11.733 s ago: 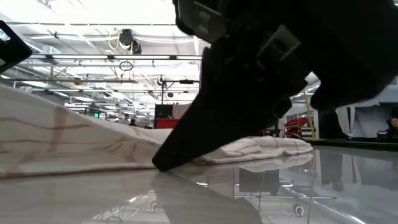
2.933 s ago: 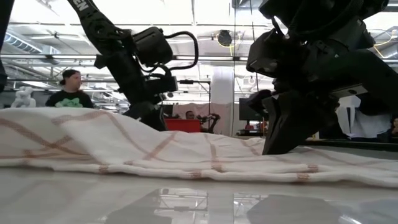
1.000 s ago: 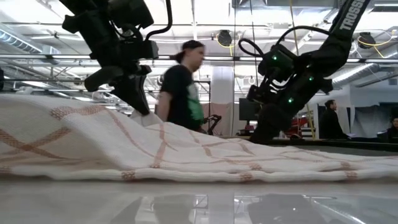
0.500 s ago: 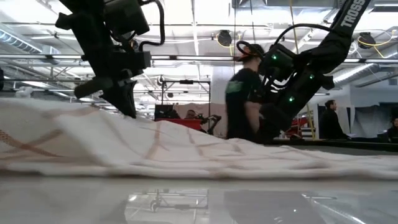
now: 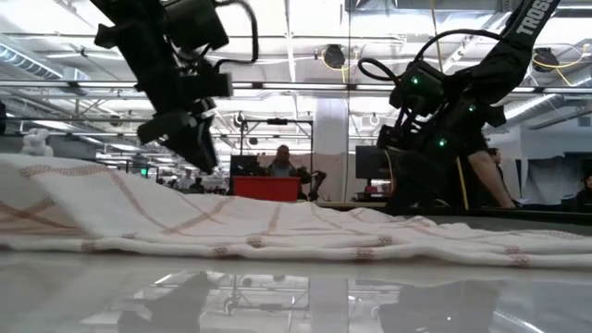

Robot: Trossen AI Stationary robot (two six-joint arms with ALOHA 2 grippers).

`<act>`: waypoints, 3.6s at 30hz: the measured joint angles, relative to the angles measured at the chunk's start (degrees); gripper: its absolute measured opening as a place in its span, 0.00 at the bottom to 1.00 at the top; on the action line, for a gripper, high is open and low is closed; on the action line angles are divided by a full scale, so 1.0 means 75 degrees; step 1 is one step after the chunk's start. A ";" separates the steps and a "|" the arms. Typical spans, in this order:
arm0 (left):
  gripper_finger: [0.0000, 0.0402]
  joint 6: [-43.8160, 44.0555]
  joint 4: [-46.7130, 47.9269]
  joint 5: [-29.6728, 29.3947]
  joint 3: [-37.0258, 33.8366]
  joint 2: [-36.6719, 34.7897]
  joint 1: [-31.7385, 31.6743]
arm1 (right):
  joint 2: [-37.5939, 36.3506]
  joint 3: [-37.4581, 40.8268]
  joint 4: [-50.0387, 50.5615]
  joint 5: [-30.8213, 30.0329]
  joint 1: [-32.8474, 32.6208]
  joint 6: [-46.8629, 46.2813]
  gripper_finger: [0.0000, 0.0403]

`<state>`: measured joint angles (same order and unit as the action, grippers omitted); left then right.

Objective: Roll towel
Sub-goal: Fold the white checkered towel

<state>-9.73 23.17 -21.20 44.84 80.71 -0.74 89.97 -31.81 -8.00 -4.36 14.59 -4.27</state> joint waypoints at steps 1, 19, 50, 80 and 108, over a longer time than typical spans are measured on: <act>0.46 -0.0186 -0.0306 0.0263 0.0001 0.0010 0.0000 | 0.0000 0.0000 -0.0010 0.0000 0.0000 0.0008 0.00; 0.16 -0.2222 -0.1875 0.2236 -0.0020 0.1818 -0.1149 | -0.0026 -0.0023 -0.0095 0.0025 -0.0061 0.0053 0.00; 0.28 -0.1207 -0.1537 0.2003 -0.0754 0.0896 -0.1329 | -0.0012 -0.0035 -0.0024 -0.0230 -0.0766 -0.0121 0.00; 0.00 -0.0035 0.0069 0.0984 -0.1207 -0.1034 -0.0797 | 0.0551 -0.0047 -0.0030 -0.0234 -0.0761 -0.0118 0.00; 0.10 0.1411 0.1228 0.0231 -0.1204 -0.1155 -0.0797 | 0.0555 -0.0038 0.0019 -0.0211 -0.0761 -0.0122 0.00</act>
<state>0.85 32.38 -19.47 35.81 72.04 -6.72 94.14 -32.10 -7.86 -5.94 8.88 -5.18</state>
